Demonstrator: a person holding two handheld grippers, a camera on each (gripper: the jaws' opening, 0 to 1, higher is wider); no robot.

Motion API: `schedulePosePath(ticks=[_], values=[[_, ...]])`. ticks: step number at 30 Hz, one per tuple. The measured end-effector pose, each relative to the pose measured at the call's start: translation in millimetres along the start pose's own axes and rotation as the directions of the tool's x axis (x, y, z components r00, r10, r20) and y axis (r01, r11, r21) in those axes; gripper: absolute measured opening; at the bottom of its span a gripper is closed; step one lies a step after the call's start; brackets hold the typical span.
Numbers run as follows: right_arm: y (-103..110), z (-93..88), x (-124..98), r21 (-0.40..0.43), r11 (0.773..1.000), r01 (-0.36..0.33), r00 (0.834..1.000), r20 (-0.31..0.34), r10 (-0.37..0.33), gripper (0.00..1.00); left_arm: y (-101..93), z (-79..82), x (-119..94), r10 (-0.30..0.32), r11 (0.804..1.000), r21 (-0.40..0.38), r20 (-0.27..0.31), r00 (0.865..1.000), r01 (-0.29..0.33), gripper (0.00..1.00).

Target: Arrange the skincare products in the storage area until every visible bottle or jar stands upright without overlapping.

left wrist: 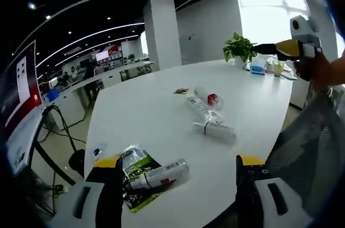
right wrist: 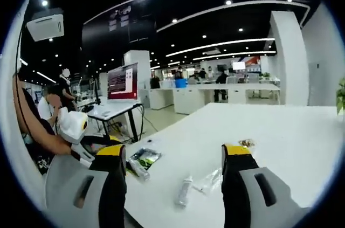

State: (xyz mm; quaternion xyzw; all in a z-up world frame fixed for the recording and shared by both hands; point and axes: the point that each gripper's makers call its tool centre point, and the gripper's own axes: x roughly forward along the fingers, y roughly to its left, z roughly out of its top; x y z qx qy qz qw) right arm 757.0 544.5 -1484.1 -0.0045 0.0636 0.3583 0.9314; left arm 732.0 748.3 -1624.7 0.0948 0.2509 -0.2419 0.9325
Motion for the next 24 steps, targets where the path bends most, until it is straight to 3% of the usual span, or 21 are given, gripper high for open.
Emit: schedulePosePath(ticks=[5, 8, 12, 15, 17, 20, 23, 24], values=[[-33, 16.9, 5, -0.154, 0.987, -0.035, 0.998, -0.06, 0.026, 0.66, 1.8, -4.8, 1, 0.008, 1.0, 0.007, -0.023, 1.0, -0.008, 0.87], [-46, 21.1, 10, -0.166, 0.984, -0.062, 0.994, -0.097, 0.046, 0.68, 2.7, -6.9, 1, 0.011, 1.0, 0.011, -0.032, 0.999, -0.01, 0.86], [-60, 24.9, 20, -0.281, 0.95, -0.137, 0.975, -0.209, 0.079, 0.71, 3.6, -6.4, 1, 0.016, 1.0, 0.012, -0.03, 0.999, -0.015, 0.86], [-64, 26.9, 29, -0.328, 0.926, -0.19, 0.96, -0.258, 0.105, 0.7, 3.4, -5.9, 1, 0.018, 1.0, 0.009, -0.031, 0.999, -0.018, 0.86], [-63, 22.3, 35, -0.334, 0.911, -0.243, 0.941, -0.307, 0.139, 0.7, 2.2, -7.0, 2, 0.015, 1.0, 0.009, -0.039, 0.999, -0.015, 0.86], [-62, 7.1, 48, -0.362, 0.864, -0.35, 0.889, -0.419, 0.184, 0.7, 2.5, -10.2, 3, 0.018, 1.0, 0.014, -0.056, 0.998, -0.017, 0.86], [-62, -8.7, 61, -0.41, 0.785, -0.464, 0.825, -0.524, 0.214, 0.69, 2.1, -10.1, 3, 0.02, 1.0, 0.016, -0.056, 0.998, -0.019, 0.86], [-61, -10.8, 62, -0.411, 0.775, -0.48, 0.814, -0.539, 0.218, 0.69, 2.2, -10.3, 3, 0.021, 1.0, 0.017, -0.057, 0.998, -0.02, 0.86]])
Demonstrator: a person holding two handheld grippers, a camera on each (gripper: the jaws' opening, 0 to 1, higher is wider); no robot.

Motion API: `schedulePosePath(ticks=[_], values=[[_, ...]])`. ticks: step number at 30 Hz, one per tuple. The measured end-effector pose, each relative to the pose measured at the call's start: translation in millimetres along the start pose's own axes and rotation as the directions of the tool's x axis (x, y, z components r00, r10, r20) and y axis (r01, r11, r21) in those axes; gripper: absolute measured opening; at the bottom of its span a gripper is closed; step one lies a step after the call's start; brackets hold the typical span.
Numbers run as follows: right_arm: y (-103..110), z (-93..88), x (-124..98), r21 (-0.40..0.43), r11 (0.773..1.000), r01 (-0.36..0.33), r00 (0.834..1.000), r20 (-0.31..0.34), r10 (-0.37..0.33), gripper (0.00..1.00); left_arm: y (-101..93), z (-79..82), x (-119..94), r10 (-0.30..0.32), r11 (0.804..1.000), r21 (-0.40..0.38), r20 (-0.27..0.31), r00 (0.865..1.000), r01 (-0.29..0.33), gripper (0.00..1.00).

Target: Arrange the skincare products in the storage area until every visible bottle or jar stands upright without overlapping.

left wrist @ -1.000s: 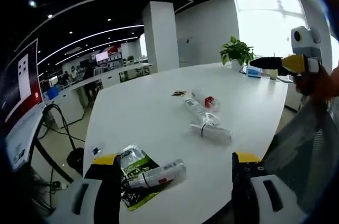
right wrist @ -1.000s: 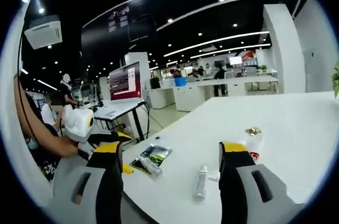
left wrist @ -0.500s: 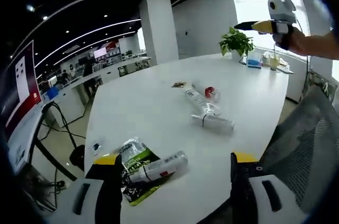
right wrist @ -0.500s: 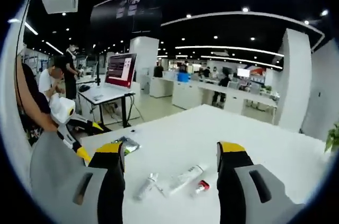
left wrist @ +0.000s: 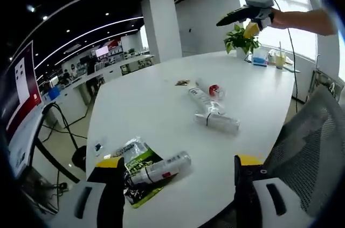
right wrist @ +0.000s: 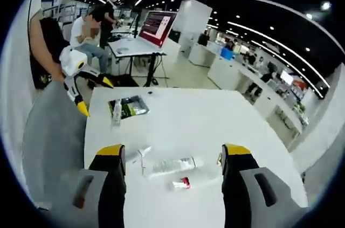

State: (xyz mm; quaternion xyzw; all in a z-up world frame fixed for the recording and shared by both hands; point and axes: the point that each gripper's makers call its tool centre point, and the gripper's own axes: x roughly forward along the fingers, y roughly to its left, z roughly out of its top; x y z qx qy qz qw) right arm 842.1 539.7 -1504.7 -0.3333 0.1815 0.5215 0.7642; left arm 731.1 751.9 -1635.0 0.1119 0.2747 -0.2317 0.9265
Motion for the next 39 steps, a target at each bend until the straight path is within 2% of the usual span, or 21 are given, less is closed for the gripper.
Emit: schedulePosePath(ticks=[4, 5, 6, 7, 9, 13, 14, 16, 17, 18, 19, 22, 24, 25, 29, 31, 33, 34, 39], values=[[-2, -8.5, 21, -0.104, 0.99, -0.097, 0.992, -0.092, 0.087, 0.66, -1.0, -0.7, 0, -0.002, 1.0, -0.005, -0.008, 1.0, 0.002, 0.85], [-3, -13.1, 30, -0.143, 0.98, -0.141, 0.983, -0.141, 0.12, 0.66, -2.4, 0.4, 0, -0.005, 1.0, -0.004, -0.005, 1.0, 0.005, 0.85], [-5, -14.6, 34, -0.171, 0.973, -0.152, 0.979, -0.158, 0.125, 0.66, -2.6, 0.6, 0, -0.006, 1.0, -0.001, -0.004, 1.0, 0.006, 0.85], [-5, -19.2, 40, -0.198, 0.961, -0.192, 0.969, -0.195, 0.153, 0.65, -2.6, 0.2, 0, -0.005, 1.0, 0.002, -0.005, 1.0, 0.005, 0.85], [-8, -24.8, 49, -0.245, 0.943, -0.226, 0.956, -0.242, 0.166, 0.64, -3.2, -0.4, 0, -0.007, 1.0, 0.003, -0.01, 1.0, 0.007, 0.85], [-13, -36.0, 68, -0.343, 0.887, -0.31, 0.923, -0.33, 0.195, 0.61, -3.9, -1.6, 0, -0.009, 1.0, 0.008, -0.017, 1.0, 0.009, 0.83], [-15, -41.5, 74, -0.374, 0.865, -0.336, 0.909, -0.369, 0.194, 0.6, -3.8, -2.6, 1, -0.01, 1.0, 0.01, -0.02, 1.0, 0.011, 0.83], [-19, -48.9, 84, -0.426, 0.826, -0.369, 0.893, -0.409, 0.188, 0.6, -3.0, -5.3, 1, -0.01, 1.0, 0.016, -0.029, 1.0, 0.011, 0.81], [-20, -56.1, 90, -0.46, 0.793, -0.4, 0.876, -0.445, 0.185, 0.59, -2.6, -6.5, 2, -0.01, 1.0, 0.017, -0.035, 0.999, 0.011, 0.81], [-20, -58.4, 93, -0.468, 0.782, -0.411, 0.871, -0.455, 0.185, 0.58, -2.6, -6.7, 2, -0.012, 1.0, 0.018, -0.036, 0.999, 0.013, 0.81], [-19, -64.3, 100, -0.485, 0.757, -0.438, 0.856, -0.483, 0.186, 0.57, -2.4, -6.8, 2, -0.012, 1.0, 0.019, -0.035, 0.999, 0.013, 0.81], [-14, -77.4, 116, -0.509, 0.698, -0.504, 0.819, -0.537, 0.2, 0.56, -0.5, -9.2, 2, -0.01, 1.0, 0.019, -0.042, 0.999, 0.011, 0.79], [-10, -82.2, 125, -0.52, 0.666, -0.534, 0.802, -0.56, 0.206, 0.55, 0.4, -9.6, 3, -0.011, 1.0, 0.02, -0.043, 0.999, 0.012, 0.78], [-7, -84.2, 129, -0.531, 0.639, -0.556, 0.79, -0.577, 0.207, 0.54, 0.6, -9.8, 2, -0.011, 1.0, 0.017, -0.041, 0.999, 0.012, 0.78], [2, -93.3, 145, -0.547, 0.57, -0.613, 0.754, -0.622, 0.213, 0.52, -0.1, -11.8, 3, -0.02, 1.0, 0.017, -0.04, 0.999, 0.021, 0.78], [3, -99.9, 152, -0.541, 0.553, -0.634, 0.737, -0.639, 0.22, 0.51, 0.0, -13.3, 3, -0.025, 0.999, 0.019, -0.04, 0.999, 0.025, 0.78], [0, -108.1, 159, -0.53, 0.546, -0.649, 0.721, -0.657, 0.219, 0.51, 1.5, -17.8, 5, -0.023, 1.0, 0.019, -0.051, 0.998, 0.024, 0.78], [0, -112.1, 162, -0.525, 0.534, -0.663, 0.709, -0.669, 0.223, 0.51, 1.8, -19.4, 5, -0.024, 1.0, 0.016, -0.054, 0.998, 0.025, 0.78], [2, -121.8, 171, -0.51, 0.516, -0.688, 0.684, -0.694, 0.227, 0.49, -0.1, -26.2, 7, -0.035, 0.999, 0.025, -0.066, 0.997, 0.037, 0.78]])
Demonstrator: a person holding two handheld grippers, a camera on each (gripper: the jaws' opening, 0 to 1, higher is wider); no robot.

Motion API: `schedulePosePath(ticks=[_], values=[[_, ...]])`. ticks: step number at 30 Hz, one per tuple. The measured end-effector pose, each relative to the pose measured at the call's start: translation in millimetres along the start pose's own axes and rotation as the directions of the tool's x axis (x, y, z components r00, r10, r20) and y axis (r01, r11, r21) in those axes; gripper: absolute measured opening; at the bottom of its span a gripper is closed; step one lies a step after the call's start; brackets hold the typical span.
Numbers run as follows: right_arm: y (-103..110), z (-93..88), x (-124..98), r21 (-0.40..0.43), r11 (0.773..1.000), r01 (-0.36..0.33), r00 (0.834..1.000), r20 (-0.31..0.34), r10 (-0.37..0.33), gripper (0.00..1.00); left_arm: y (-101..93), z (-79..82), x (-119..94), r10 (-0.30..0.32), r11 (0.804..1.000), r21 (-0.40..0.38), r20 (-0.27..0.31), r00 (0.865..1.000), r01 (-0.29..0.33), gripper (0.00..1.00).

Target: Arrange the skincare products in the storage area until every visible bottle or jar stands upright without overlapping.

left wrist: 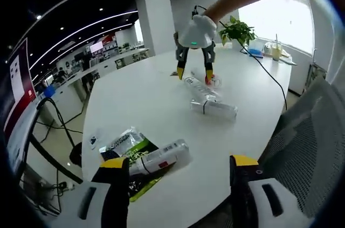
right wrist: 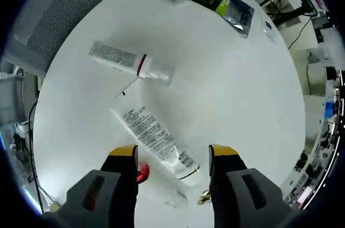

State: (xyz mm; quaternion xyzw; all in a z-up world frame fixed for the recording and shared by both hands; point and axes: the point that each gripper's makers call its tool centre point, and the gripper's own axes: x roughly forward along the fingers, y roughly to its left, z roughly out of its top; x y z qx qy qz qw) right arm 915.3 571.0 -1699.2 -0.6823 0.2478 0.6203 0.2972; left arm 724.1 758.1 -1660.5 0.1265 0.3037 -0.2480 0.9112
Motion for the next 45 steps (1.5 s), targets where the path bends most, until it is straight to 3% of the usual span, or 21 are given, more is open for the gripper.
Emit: schedulePosePath(ticks=[11, 15, 31, 45], values=[[11, -10.4, 30, -0.116, 0.99, -0.075, 0.994, -0.088, 0.065, 0.46, 4.6, -12.4, 3, 0.004, 1.0, -0.016, -0.027, 1.0, -0.005, 0.77], [17, -12.9, 35, -0.113, 0.988, -0.109, 0.99, -0.098, 0.098, 0.45, 5.5, -13.3, 3, 0.012, 1.0, -0.025, -0.026, 1.0, -0.012, 0.76], [14, -11.5, 35, -0.116, 0.987, -0.107, 0.993, -0.051, 0.102, 0.48, 3.6, -28.0, 7, 0.006, 1.0, -0.027, -0.05, 0.999, -0.007, 0.71], [6, -9.0, 35, -0.088, 0.99, -0.109, 0.993, -0.046, 0.105, 0.35, 2.3, -32.3, 8, 0.001, 1.0, -0.027, -0.065, 0.998, -0.003, 0.7]])
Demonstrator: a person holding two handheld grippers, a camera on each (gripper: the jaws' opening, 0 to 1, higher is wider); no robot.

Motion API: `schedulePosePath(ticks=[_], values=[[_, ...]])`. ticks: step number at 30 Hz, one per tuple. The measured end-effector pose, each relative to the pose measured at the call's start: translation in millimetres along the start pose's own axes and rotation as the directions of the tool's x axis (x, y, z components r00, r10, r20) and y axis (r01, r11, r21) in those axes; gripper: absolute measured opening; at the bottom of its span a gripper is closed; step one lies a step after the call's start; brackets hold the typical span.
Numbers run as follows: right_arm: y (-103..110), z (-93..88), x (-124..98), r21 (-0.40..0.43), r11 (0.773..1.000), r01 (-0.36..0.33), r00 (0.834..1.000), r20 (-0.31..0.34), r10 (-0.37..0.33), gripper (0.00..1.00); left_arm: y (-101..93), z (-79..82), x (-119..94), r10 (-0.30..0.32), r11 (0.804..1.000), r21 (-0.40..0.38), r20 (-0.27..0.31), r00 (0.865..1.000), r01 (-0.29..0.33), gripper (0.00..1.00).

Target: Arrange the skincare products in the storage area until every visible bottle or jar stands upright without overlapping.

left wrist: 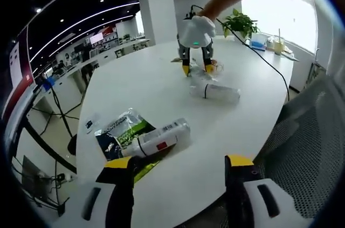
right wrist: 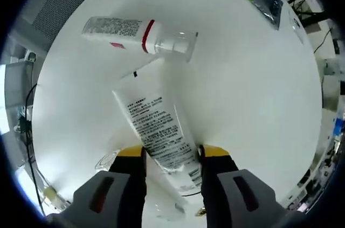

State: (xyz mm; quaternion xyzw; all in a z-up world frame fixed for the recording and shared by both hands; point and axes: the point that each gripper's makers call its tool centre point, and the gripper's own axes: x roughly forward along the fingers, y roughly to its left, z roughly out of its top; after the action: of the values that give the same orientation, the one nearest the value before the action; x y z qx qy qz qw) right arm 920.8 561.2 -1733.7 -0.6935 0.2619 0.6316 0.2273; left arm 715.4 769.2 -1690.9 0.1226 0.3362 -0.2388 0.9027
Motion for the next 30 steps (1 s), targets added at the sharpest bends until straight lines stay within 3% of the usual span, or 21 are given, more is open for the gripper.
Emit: schedulePosePath(ticks=[12, 23, 30], values=[[-2, -0.1, -1, 0.056, 0.998, -0.001, 1.0, 0.026, -0.001, 0.28, 1.3, -1.6, 0, 0.003, 1.0, 0.006, 0.001, 1.0, -0.003, 0.69], [-10, 1.6, -8, 0.179, 0.982, 0.066, 0.992, 0.095, -0.084, 0.26, -0.3, -2.1, 0, -0.003, 1.0, 0.01, -0.005, 1.0, 0.003, 0.69], [-20, -3.7, -20, 0.259, 0.959, 0.113, 0.982, 0.116, -0.147, 0.26, 0.1, -4.0, 1, -0.007, 1.0, 0.013, -0.01, 1.0, 0.007, 0.69]])
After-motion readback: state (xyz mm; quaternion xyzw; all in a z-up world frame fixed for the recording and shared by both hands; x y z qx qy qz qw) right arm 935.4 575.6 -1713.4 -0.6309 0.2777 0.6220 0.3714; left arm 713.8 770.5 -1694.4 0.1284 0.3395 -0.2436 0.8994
